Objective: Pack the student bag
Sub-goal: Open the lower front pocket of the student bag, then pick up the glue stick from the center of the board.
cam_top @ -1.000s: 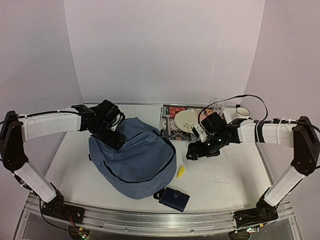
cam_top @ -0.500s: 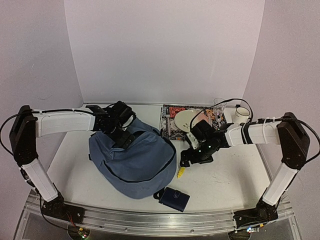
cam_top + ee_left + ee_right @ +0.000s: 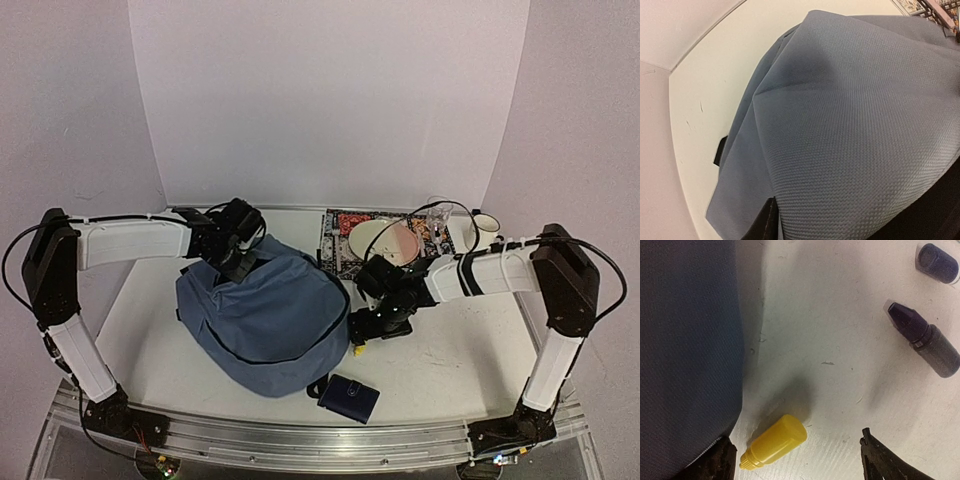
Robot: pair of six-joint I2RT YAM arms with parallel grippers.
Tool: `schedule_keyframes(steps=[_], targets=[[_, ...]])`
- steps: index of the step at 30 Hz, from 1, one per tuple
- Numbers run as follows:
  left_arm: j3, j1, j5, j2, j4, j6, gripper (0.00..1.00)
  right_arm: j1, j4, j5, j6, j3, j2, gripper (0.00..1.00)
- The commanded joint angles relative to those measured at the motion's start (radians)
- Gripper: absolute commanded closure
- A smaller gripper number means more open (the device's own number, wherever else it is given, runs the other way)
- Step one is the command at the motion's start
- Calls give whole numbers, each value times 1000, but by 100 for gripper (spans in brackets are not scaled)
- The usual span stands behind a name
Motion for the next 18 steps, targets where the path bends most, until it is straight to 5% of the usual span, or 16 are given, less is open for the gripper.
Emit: schedule_keyframes(steps=[1, 9, 16, 18], targets=[[80, 23, 17, -95, -11, -35, 91, 37, -109, 106, 67, 52, 54, 18], [214, 22, 109, -142, -95, -95, 97, 45, -178, 226, 103, 41, 78, 51], [272, 23, 224, -122, -145, -166, 97, 44, -190, 273, 80, 39, 30, 98], [263, 22, 260, -120, -147, -198, 99, 45, -200, 281, 63, 52, -13, 100]])
